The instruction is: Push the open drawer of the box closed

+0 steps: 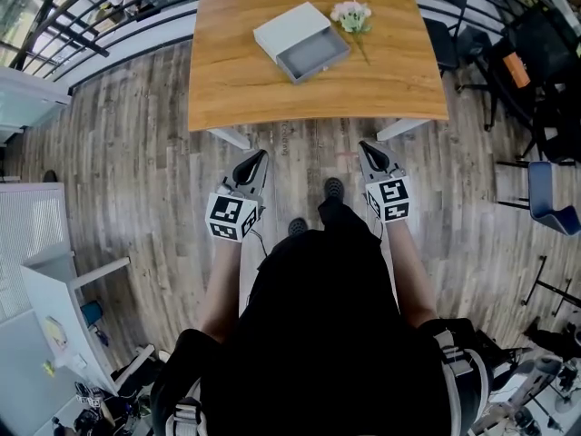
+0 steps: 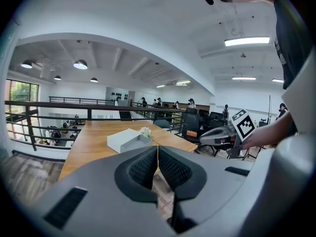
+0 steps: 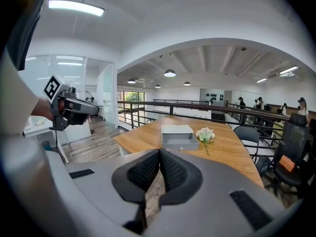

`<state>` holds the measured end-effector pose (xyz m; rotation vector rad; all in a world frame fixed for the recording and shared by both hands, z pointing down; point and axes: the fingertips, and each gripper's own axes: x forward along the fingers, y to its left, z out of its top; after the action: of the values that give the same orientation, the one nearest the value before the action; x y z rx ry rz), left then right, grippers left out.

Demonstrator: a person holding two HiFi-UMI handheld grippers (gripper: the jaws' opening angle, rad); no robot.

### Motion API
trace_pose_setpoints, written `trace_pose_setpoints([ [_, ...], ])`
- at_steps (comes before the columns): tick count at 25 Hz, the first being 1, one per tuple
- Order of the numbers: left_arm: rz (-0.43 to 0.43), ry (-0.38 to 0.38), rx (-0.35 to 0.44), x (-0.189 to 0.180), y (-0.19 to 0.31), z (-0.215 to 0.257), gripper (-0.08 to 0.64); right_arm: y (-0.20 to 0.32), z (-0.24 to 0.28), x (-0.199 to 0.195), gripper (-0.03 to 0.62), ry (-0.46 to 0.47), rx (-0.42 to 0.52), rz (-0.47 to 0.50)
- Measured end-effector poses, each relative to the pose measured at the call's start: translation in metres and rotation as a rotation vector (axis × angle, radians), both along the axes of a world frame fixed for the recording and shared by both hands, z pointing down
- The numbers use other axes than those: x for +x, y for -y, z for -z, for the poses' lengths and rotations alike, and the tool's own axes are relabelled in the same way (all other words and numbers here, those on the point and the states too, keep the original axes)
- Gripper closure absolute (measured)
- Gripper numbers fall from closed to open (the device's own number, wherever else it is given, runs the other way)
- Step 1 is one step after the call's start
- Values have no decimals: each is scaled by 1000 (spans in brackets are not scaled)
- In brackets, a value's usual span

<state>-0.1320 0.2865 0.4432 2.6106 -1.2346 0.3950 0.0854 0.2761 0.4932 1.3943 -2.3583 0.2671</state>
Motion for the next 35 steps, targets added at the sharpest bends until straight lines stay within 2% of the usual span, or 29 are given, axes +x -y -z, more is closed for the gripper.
trace_pose_setpoints([
  [14, 72, 21, -21, 23, 41, -1, 535, 63, -10, 17, 577, 7, -31, 103],
  [25, 139, 30, -25, 59, 65, -2, 535, 99, -15, 49, 577, 11, -41, 167],
  [35, 190, 9, -10, 90, 82, -1, 535, 121, -27, 82, 577, -1, -58, 204],
])
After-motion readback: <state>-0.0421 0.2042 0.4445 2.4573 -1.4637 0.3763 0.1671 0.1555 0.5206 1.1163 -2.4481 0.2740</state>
